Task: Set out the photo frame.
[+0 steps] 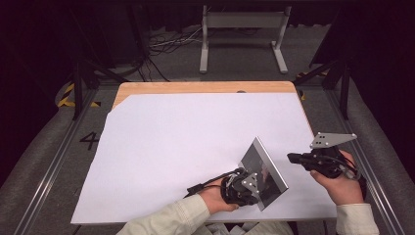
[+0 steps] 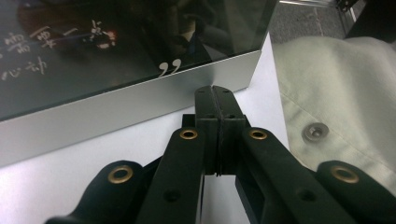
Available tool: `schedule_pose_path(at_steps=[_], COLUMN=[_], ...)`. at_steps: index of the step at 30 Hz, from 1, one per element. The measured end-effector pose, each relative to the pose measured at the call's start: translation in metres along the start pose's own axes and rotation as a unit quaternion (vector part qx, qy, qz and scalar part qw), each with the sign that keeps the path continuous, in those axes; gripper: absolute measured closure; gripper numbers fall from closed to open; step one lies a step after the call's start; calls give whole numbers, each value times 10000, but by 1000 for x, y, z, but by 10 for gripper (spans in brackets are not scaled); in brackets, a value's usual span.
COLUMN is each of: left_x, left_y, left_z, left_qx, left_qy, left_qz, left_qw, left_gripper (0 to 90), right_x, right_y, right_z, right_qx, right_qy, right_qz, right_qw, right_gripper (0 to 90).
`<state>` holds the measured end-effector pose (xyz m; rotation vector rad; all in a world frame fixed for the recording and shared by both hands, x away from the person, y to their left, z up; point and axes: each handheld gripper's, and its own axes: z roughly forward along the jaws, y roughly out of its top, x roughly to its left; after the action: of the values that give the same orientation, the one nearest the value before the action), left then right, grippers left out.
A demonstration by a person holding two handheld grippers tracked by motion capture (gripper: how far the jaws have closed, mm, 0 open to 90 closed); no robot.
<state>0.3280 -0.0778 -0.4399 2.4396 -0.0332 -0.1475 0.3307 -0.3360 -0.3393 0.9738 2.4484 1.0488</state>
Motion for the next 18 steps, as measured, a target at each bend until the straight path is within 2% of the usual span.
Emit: schedule_pose_path(at_steps=[9,18], left_x=[1,5], left_y=[6,-1], left_z=[5,-11], left_qx=[-47,-153], left_qy=[90,160], left_qz=[-45,-119], left_qw=[9999,9997], left_gripper=[900,895], right_x=[-1,-3], right_y=[-1,-2], right_z=[-1,-4], right_qx=[-5,-20], right_qy=[-7,15], right_qz=[53,161], right_qw=[10000,9999], right_gripper=[887,852])
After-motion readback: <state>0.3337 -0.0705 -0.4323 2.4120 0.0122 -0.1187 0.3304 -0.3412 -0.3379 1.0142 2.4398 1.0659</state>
